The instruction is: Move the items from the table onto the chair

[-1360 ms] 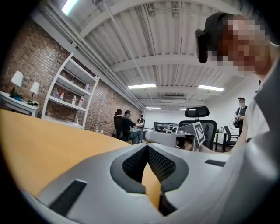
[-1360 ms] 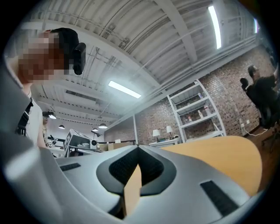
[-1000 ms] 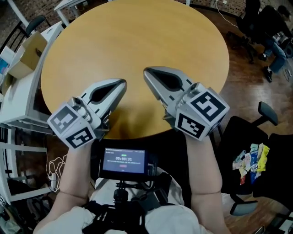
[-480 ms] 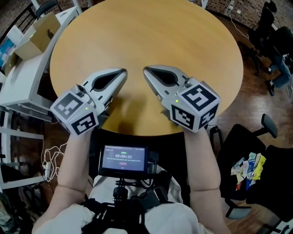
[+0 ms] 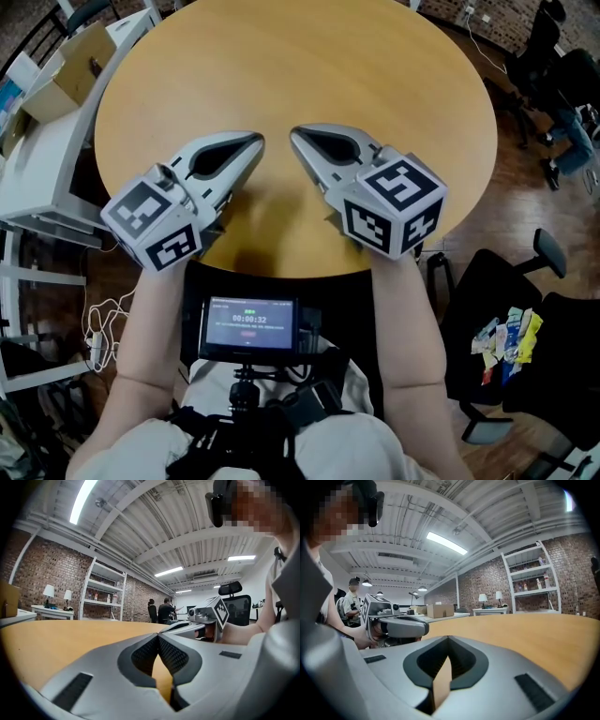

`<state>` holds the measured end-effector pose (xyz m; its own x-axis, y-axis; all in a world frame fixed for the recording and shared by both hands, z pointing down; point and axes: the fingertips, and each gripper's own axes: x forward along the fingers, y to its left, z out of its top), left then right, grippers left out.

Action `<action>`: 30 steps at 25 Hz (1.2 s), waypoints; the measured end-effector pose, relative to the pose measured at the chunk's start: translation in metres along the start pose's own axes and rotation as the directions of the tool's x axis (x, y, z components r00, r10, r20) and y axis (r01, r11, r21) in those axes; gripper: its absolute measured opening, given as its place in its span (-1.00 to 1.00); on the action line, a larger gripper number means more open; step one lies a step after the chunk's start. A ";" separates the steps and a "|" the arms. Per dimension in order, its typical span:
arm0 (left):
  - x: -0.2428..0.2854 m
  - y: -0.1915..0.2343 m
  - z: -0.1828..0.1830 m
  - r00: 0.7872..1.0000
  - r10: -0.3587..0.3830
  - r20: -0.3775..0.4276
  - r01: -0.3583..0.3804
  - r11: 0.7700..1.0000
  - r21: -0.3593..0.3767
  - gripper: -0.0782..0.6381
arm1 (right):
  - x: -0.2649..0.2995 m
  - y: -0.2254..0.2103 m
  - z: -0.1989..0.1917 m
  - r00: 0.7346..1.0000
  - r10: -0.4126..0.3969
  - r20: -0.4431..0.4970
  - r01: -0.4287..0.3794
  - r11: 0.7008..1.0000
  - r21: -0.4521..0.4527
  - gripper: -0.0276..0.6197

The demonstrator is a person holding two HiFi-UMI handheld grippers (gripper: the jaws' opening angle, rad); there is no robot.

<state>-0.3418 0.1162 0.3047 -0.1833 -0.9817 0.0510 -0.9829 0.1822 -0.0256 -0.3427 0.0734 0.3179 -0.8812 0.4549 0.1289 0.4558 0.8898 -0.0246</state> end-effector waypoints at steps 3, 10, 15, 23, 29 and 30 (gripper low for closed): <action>0.003 0.001 -0.005 1.000 -0.003 -0.022 0.003 1.000 -0.009 -0.76 | 0.001 -0.001 -0.001 1.000 -0.001 -0.004 0.001 1.000 0.004 -0.90; 0.008 0.002 -0.014 0.997 -0.012 -0.077 0.010 1.000 -0.028 -0.75 | 0.002 0.001 -0.001 1.000 -0.001 -0.006 0.001 1.000 0.002 -0.91; 0.009 0.000 -0.016 0.996 -0.022 -0.092 0.019 0.999 -0.036 -0.76 | 0.002 0.001 0.000 1.000 0.001 -0.009 -0.001 1.000 0.004 -0.91; 0.010 0.000 -0.017 0.995 -0.026 -0.098 0.022 0.999 -0.040 -0.76 | 0.002 0.001 0.000 1.000 0.001 -0.010 -0.001 1.000 0.002 -0.91; 0.009 0.000 -0.017 0.995 -0.025 -0.101 0.021 0.999 -0.040 -0.76 | 0.002 0.002 0.000 1.000 0.002 -0.009 -0.002 1.000 0.005 -0.91; 0.010 0.000 -0.017 0.995 -0.026 -0.101 0.022 0.999 -0.040 -0.76 | 0.002 0.002 0.000 1.000 0.001 -0.010 -0.001 1.000 0.005 -0.91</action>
<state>-0.3435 0.1077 0.3219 -0.1584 -0.9756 0.1519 -0.9866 0.1626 0.0153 -0.3434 0.0758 0.3179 -0.8795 0.4554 0.1383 0.4560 0.8895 -0.0296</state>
